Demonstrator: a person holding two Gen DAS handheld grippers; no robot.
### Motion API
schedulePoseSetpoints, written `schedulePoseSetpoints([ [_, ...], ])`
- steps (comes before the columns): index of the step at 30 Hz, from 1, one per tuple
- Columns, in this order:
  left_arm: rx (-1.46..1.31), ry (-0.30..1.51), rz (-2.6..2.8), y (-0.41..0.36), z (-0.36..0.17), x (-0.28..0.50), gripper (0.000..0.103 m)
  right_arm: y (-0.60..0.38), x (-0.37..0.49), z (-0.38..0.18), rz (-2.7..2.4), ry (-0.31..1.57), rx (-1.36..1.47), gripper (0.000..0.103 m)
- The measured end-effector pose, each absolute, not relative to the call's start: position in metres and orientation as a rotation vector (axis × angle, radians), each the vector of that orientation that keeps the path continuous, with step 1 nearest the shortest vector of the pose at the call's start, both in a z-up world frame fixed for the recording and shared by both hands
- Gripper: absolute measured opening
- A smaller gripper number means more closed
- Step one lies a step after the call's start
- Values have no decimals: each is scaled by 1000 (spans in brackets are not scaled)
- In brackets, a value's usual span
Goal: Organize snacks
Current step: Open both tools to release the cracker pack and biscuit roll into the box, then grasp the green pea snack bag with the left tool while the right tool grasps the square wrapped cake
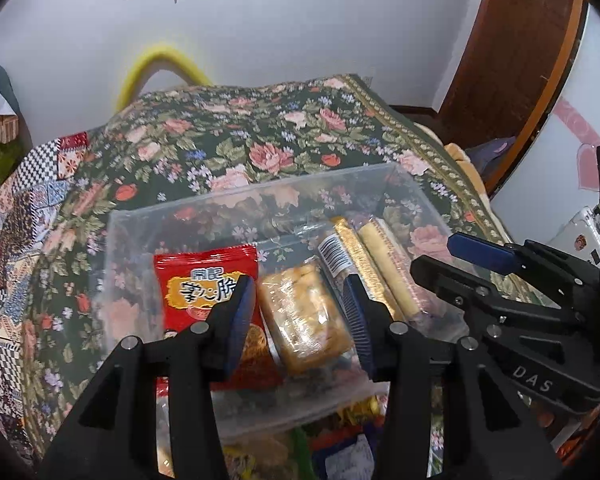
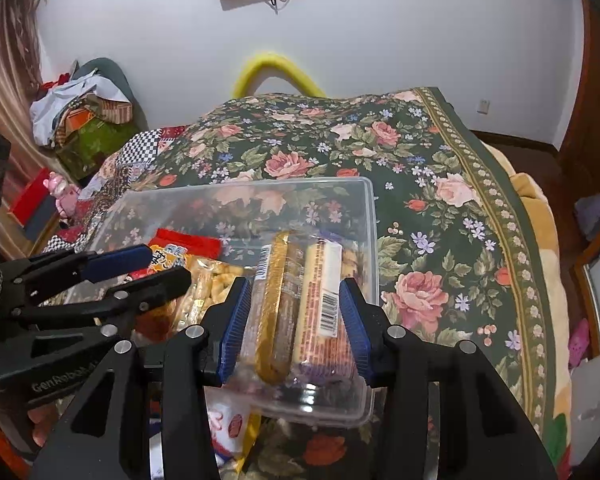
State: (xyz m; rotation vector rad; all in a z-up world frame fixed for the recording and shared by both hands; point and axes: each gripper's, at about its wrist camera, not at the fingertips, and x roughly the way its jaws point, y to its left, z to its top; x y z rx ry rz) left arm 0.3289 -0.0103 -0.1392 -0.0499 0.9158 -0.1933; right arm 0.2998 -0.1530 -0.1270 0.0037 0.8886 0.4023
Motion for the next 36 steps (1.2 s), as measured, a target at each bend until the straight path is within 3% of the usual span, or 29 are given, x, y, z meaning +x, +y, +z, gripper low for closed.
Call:
schedulePoseSetpoints([
  [3,-45,885,-186,-5,-125,316,48,-156,289,-115,411,868,5,43],
  [7,-33,829,-163,7,-104,289,59,-162,273,-100,425,843,21,48],
  [18,-20,795,-112,39,-85,208,69,-166,205,-74,460,791,18,58],
  [23,-22,805,-103,48,-91,172,72,-164,175,-82,474,822,29,60],
  [27,-21,823,-115,49,-100,145,75,-158,152,-94,477,851,38,73],
  [33,-36,866,-116,52,-123,113,77,-134,127,-125,467,921,11,84],
  [36,-50,896,-114,55,-134,104,77,-123,119,-137,478,955,-10,85],
])
